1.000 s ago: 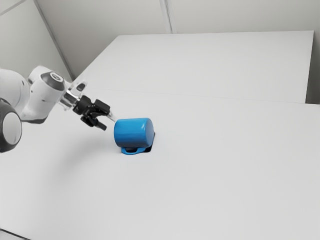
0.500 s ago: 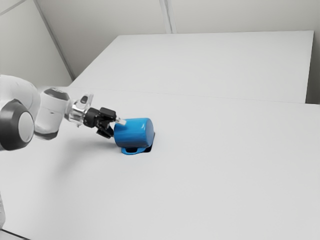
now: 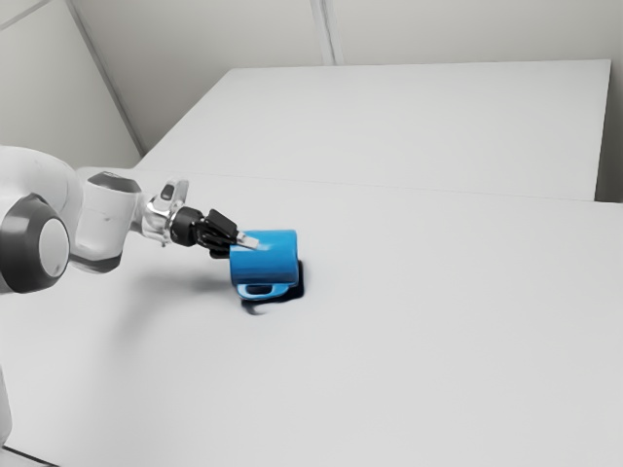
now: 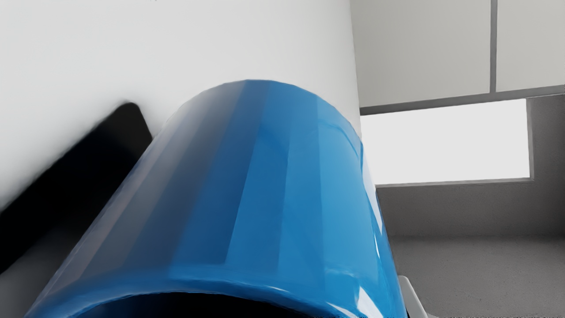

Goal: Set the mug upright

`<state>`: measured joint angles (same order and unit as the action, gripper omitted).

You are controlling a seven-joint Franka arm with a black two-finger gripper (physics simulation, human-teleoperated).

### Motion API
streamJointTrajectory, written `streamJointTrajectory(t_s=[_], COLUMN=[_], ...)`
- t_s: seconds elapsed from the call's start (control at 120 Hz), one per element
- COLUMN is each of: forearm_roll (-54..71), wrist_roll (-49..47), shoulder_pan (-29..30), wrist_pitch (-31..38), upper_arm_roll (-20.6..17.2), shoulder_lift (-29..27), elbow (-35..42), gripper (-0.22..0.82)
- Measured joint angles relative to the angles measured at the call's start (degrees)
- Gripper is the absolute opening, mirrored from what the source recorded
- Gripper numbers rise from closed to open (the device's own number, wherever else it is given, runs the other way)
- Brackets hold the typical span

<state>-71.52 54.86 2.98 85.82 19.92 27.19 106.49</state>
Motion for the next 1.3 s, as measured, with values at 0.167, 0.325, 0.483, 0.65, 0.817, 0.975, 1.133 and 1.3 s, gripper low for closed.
streamJointTrajectory(t_s=[0.167, 0.325, 0.483, 0.65, 0.817, 0.975, 1.133, 1.3], forearm_roll=[3.3, 18.5, 35.1, 46.8, 54.1, 58.4, 62.4, 64.8], wrist_roll=[0.7, -0.8, -5.7, -11.4, -16.0, -19.3, -21.9, -23.5], shoulder_pan=[-0.2, -3.3, -8.0, -11.8, -12.7, -12.5, -12.2, -12.6], wrist_pitch=[0.5, 3.7, 6.1, 10.4, 18.0, 24.8, 31.8, 38.4], upper_arm_roll=[-0.2, -0.3, -0.5, -1.6, -4.5, -6.7, -8.8, -10.0], shoulder_lift=[-2.6, -11.0, -16.4, -21.0, -24.6, -26.7, -28.3, -28.3], elbow=[-0.5, -0.3, 0.0, 3.4, 8.9, 12.8, 16.0, 17.4], gripper=[-0.09, -0.1, -0.1, -0.1, -0.1, -0.1, -0.1, -0.1])
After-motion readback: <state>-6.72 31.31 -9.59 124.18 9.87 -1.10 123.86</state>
